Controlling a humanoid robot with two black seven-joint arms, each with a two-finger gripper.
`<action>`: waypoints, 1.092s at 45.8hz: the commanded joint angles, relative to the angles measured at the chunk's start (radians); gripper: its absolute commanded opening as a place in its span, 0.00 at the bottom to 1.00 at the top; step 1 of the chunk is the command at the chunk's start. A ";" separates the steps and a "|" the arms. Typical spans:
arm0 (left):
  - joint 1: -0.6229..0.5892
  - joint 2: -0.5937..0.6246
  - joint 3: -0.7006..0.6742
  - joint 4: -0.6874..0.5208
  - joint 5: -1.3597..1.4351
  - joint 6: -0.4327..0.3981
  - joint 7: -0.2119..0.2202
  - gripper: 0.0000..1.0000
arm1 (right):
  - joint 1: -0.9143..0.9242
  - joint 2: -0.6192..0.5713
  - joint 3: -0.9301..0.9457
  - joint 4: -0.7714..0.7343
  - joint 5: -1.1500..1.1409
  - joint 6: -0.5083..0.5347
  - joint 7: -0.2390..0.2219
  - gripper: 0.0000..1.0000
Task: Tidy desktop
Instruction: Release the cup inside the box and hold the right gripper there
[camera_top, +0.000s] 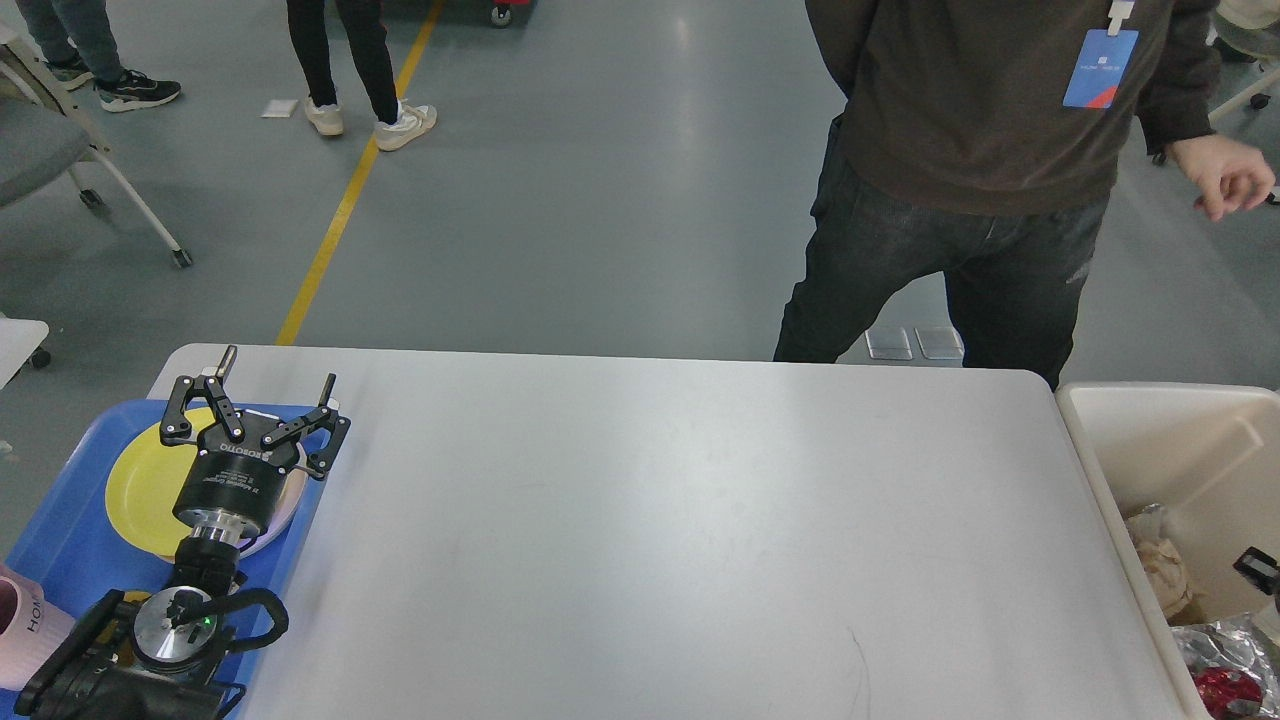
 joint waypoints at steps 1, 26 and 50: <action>-0.002 0.000 0.000 0.000 0.000 0.000 0.000 0.97 | -0.080 0.057 0.003 -0.062 0.005 -0.059 -0.002 0.00; -0.002 0.000 0.000 0.000 0.000 0.000 0.000 0.97 | -0.125 0.124 -0.001 -0.067 0.004 -0.130 -0.009 1.00; -0.002 0.000 0.000 0.000 0.000 0.000 0.000 0.97 | -0.102 0.110 0.043 -0.068 0.005 -0.134 -0.008 1.00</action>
